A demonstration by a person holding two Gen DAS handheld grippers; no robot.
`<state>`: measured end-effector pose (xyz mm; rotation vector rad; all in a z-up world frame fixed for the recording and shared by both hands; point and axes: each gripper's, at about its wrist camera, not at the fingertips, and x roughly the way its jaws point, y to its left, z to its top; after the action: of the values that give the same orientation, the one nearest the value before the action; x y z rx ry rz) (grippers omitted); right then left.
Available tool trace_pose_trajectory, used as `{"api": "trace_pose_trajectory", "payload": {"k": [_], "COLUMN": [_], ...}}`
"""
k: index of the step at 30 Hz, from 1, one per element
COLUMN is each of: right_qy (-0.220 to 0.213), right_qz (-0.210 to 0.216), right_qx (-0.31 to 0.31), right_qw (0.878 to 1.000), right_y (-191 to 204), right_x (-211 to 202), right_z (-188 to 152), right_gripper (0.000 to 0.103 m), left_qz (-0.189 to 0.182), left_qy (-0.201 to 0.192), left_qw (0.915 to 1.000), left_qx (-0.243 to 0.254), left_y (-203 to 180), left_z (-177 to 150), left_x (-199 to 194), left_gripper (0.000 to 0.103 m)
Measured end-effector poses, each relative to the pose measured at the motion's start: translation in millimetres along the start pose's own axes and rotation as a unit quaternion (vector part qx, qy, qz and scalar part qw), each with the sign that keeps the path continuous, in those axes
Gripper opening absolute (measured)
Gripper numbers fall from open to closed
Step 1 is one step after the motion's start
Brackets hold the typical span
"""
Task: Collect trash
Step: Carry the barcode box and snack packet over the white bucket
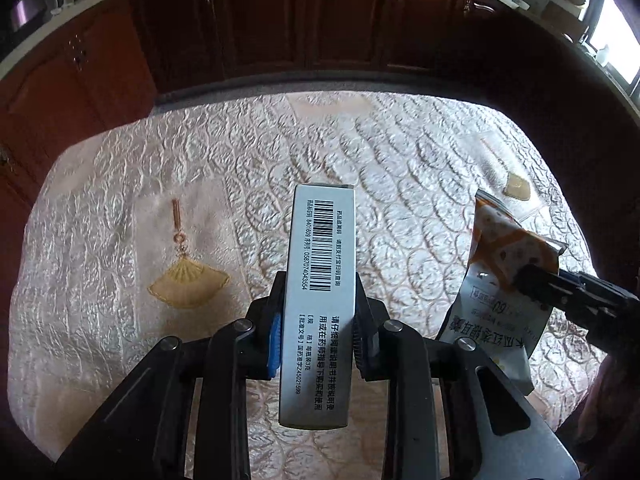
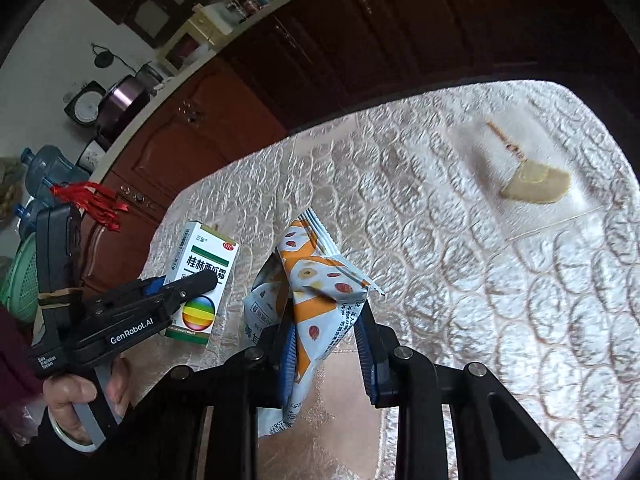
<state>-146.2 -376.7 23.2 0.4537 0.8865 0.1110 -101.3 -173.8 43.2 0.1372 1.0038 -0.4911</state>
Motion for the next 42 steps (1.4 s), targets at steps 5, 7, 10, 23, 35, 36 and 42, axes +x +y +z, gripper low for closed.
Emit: {"api": "trace_pose_trajectory", "payload": {"k": [5,7,10,23,35,36,42], "right_qy": [-0.012,-0.017,-0.022,-0.059,-0.117,-0.122,-0.146], "right_qz": [-0.003,-0.004,-0.007,-0.031,-0.090,-0.098,-0.140], "right_qx": [0.000,0.000,0.002,0.021,0.095,0.102,0.139], "right_qw": [1.000,1.000,1.000,0.998,0.984,0.982,0.969], "right_y": [-4,-8,-14,-56,-147,-156,-197], "right_x": [-14,-21,-30,-79,-160,-167,-202], "right_z": [3,4,5,5,-12,-14,-26], "right_gripper": [0.026,0.026,0.026,0.026,0.026,0.026,0.026], "left_qz": [-0.003,-0.004,-0.006,-0.038,-0.103,-0.108,-0.138], "left_qy": [-0.009,-0.012,-0.016,-0.023,-0.018,-0.018,-0.015], "left_qw": [0.9999,0.9999,0.9997,0.9968,0.9843,0.9827,0.9737], "left_qx": [0.007,0.010,0.017,0.066,0.142,0.149,0.181], "left_y": [-8,-14,-23,-91,-206,-218,-275], "left_z": [2,4,7,21,37,38,45], "left_x": [-8,-10,-12,-21,-13,-12,-4], "left_gripper": [0.025,0.025,0.025,0.025,0.025,0.025,0.025]}}
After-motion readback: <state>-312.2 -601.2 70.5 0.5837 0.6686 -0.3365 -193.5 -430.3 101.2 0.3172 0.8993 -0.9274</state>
